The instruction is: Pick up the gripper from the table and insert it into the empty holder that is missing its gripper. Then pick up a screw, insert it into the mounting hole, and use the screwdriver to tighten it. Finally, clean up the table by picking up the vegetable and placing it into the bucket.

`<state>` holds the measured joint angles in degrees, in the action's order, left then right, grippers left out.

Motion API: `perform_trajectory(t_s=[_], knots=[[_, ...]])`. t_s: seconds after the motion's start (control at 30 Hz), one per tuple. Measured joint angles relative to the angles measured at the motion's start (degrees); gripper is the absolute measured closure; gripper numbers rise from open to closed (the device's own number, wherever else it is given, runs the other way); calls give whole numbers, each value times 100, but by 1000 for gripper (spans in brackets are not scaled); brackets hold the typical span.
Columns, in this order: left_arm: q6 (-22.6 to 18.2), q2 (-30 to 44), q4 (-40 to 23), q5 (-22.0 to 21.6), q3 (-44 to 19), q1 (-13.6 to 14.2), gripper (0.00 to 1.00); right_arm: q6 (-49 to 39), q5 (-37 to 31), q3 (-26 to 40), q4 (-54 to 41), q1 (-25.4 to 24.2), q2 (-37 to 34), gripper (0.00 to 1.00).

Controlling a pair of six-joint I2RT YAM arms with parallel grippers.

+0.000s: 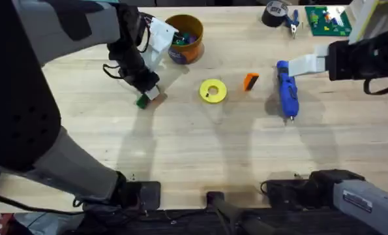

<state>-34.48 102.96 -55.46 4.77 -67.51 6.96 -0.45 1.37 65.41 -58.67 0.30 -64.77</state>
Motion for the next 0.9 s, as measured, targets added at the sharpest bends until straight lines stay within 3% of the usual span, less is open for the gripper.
perform_trajectory(t_s=[0.4, 0.6, 0.9], knots=[[318, -153, -50, 154, -37, 0, 995, 0, -1, 0, 0, 1, -1, 5], [614, -1015, -297, 100, -332, 0, 995, 0, 0, 0, 0, 0, 0, 5], [732, -2478, -862, 94, -555, 0, 995, 0, 0, 0, 0, 0, -2, 5]])
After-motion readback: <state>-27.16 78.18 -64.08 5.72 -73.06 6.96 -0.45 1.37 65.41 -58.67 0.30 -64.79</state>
